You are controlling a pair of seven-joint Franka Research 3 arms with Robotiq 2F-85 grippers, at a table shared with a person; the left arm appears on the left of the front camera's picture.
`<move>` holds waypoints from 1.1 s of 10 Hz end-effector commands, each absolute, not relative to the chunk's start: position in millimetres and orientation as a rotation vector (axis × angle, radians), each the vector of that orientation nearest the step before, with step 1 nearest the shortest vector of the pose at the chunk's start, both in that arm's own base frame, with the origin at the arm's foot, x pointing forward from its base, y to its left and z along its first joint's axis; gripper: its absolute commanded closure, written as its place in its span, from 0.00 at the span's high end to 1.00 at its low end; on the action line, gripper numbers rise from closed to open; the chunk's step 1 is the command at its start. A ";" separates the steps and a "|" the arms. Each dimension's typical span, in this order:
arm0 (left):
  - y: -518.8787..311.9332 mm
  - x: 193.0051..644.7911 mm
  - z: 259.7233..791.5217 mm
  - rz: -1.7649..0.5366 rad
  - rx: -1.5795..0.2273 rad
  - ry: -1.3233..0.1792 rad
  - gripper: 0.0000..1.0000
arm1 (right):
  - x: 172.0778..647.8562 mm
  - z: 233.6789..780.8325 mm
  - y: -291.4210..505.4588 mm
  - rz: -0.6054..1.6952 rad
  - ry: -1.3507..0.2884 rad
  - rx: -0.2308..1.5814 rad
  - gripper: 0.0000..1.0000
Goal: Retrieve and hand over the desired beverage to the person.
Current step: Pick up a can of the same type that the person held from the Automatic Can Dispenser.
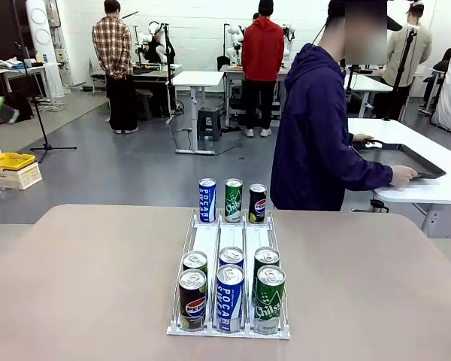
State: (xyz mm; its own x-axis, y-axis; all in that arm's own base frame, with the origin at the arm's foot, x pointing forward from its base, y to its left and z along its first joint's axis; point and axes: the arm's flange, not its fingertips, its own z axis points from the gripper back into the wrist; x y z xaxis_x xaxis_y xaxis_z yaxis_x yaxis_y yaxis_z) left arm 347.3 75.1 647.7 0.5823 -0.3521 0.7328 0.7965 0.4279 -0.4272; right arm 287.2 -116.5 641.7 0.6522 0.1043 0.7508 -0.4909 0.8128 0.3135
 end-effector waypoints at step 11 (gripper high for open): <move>89.6 350.7 653.6 -0.686 -0.779 -0.587 1.00 | 291.8 632.2 -118.9 0.318 -0.743 0.526 1.00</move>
